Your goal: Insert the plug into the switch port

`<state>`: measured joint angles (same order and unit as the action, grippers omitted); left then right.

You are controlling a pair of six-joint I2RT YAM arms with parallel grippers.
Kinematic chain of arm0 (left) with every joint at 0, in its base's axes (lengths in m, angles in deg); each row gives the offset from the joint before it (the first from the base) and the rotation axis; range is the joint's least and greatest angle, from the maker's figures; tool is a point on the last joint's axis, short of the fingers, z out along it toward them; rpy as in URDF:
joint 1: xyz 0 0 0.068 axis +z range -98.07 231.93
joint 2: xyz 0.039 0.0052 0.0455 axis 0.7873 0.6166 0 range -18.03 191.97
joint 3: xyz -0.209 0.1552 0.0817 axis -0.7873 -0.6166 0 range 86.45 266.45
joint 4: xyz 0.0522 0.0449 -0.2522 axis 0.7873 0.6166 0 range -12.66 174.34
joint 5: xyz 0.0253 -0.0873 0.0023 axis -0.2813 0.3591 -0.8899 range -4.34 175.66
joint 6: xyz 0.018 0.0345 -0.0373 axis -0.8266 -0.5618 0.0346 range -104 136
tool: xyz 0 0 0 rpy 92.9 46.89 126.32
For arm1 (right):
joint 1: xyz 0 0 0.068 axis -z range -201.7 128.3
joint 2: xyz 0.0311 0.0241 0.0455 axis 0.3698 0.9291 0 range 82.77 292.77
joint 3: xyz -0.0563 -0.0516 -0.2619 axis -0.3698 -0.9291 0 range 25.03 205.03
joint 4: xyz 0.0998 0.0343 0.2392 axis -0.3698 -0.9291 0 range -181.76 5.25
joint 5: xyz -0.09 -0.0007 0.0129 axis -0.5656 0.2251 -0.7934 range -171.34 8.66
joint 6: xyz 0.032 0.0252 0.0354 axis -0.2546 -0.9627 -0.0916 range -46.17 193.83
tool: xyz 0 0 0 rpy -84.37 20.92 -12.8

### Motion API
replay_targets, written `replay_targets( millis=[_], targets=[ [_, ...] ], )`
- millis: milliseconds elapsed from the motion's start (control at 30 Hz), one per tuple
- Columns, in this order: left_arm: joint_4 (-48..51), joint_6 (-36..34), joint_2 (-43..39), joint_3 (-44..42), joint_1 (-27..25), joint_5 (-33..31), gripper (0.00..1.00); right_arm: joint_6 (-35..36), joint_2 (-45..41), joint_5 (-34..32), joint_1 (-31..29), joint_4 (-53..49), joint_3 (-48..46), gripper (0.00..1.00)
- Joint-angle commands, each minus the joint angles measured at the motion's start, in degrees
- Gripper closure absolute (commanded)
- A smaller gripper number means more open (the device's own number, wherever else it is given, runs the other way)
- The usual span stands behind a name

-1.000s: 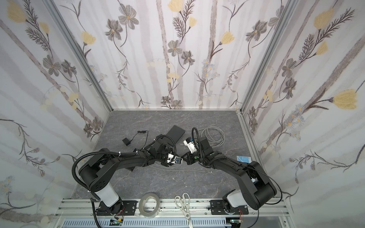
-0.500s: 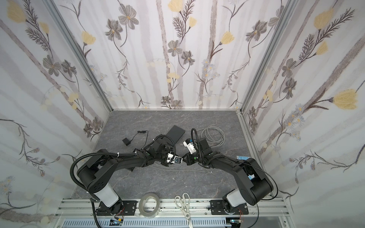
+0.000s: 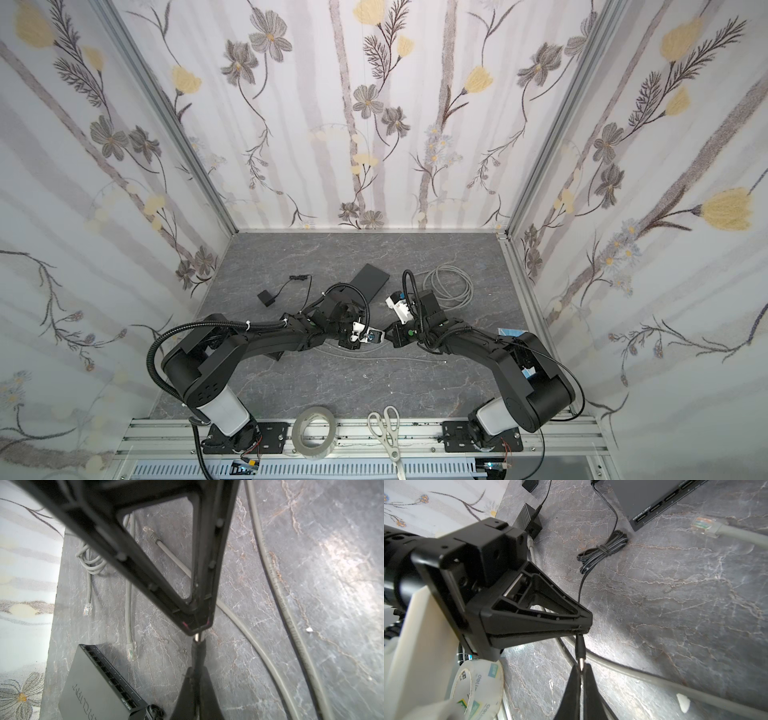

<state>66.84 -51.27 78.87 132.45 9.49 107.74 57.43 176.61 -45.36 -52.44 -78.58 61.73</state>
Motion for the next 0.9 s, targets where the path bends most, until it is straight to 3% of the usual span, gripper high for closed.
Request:
replay_targets(
  millis=[0,100,267,600,867],
  targets=[
    [1.2,0.2,-0.6,0.7,0.1,1.1,1.0,0.2,0.8,-1.6,0.2,1.3,0.4,1.0],
    [1.4,0.4,-0.9,0.8,0.1,1.3,1.0,0.6,1.5,-6.3,0.8,-1.2,1.2,0.92],
    [1.5,0.5,-0.8,0.8,0.1,1.0,1.0,0.9,0.8,-7.1,0.9,-1.7,1.2,0.85],
    [3.1,1.5,0.8,2.1,0.3,0.4,1.0,1.6,-4.1,-3.9,1.0,0.6,-0.6,0.81],
    [3.3,2.1,0.9,2.6,0.2,0.5,1.0,1.2,-0.2,-2.1,-0.3,1.1,0.1,0.74]
  ],
)
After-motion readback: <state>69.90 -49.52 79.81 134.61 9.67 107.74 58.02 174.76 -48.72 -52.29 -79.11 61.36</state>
